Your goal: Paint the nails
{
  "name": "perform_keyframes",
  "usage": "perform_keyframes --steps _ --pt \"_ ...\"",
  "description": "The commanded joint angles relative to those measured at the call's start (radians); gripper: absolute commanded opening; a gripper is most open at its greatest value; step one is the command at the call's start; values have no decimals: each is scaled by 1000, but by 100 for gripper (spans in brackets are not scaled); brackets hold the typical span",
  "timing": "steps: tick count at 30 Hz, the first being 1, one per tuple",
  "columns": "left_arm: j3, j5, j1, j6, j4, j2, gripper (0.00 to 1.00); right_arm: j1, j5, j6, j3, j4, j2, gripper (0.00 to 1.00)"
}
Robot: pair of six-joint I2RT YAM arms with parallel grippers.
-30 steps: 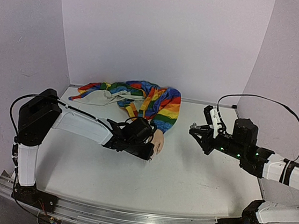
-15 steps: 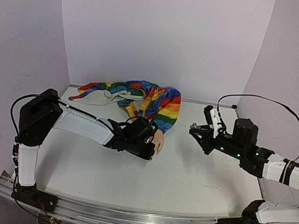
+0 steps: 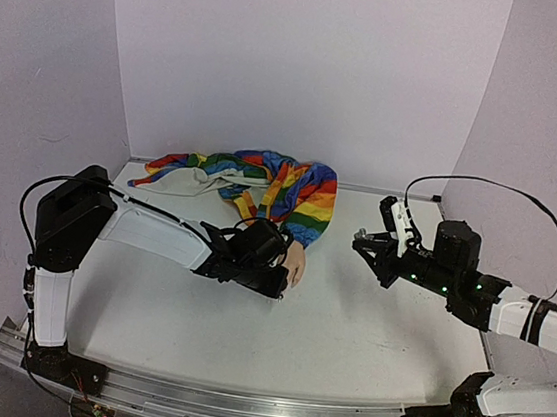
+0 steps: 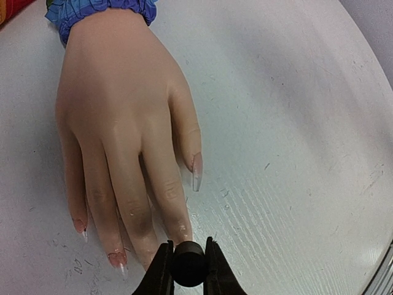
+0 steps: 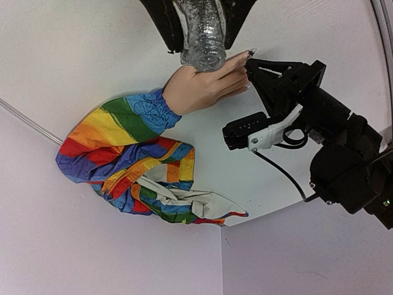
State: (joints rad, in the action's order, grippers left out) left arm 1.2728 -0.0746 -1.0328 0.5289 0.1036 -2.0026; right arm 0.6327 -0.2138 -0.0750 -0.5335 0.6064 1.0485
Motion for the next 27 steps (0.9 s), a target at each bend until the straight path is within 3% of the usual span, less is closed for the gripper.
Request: perform_keyframes --steps 1,27 --pt "-3 -14 5 10 -31 24 0 -4 -10 -2 -7 61 -5 0" --pt "-26 -24 2 12 -31 95 0 -3 -16 -3 -9 61 1 0"
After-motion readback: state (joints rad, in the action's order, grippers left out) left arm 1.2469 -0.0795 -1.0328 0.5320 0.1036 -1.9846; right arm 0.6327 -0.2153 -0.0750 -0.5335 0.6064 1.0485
